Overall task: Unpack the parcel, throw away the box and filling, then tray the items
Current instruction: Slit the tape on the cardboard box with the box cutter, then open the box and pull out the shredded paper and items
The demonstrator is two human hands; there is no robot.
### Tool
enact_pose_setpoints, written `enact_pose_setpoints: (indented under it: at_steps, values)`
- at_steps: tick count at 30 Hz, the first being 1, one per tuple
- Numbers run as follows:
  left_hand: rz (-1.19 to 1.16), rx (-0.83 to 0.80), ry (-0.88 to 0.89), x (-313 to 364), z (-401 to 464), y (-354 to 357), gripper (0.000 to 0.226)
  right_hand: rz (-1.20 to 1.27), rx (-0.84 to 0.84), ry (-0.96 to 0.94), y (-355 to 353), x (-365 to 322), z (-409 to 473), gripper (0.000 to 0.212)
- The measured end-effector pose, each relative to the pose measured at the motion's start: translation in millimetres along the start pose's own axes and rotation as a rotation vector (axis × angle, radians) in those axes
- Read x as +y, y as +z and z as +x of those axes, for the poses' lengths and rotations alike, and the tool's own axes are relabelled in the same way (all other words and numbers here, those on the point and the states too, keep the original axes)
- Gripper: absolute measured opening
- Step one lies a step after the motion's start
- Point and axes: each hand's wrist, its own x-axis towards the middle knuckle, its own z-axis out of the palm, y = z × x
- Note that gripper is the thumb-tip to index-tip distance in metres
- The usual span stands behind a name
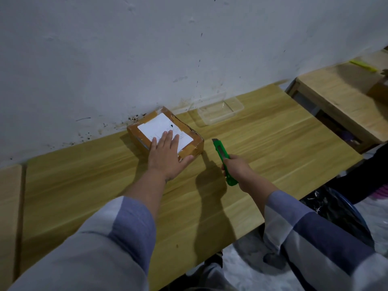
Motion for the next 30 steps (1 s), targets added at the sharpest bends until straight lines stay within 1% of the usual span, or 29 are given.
enact_pose_setpoints:
  at_steps: [4, 6, 8, 10, 14, 18, 28, 30]
  values:
    - [0.008, 0.050, 0.002, 0, -3, 6, 0.086, -0.091, -0.042, -0.034, 0, -15, 19, 0.042]
    - [0.026, 0.055, 0.004, 0, -2, 6, 0.089, -0.095, -0.009, -0.052, 2, -22, 33, 0.050]
    - [0.037, 0.067, 0.001, 0, -2, 7, 0.089, -0.111, 0.025, -0.088, 7, -29, 46, 0.046]
    - [0.046, 0.081, -0.006, 0, -2, 8, 0.087, -0.137, 0.013, -0.132, 14, -36, 57, 0.043]
    - [0.054, 0.109, -0.021, 0, -2, 10, 0.090, -0.293, 0.015, -0.222, 26, -49, 83, 0.044]
    - [0.030, 0.130, -0.028, 0, -2, 10, 0.089, -0.368, 0.044, -0.289, 29, -57, 107, 0.044]
    - [0.058, 0.098, -0.046, 3, -2, 7, 0.089, -0.420, 0.055, -0.323, 27, -53, 125, 0.042]
    - [0.051, 0.092, -0.046, 4, -2, 6, 0.090, -0.435, 0.090, -0.371, 25, -56, 122, 0.035]
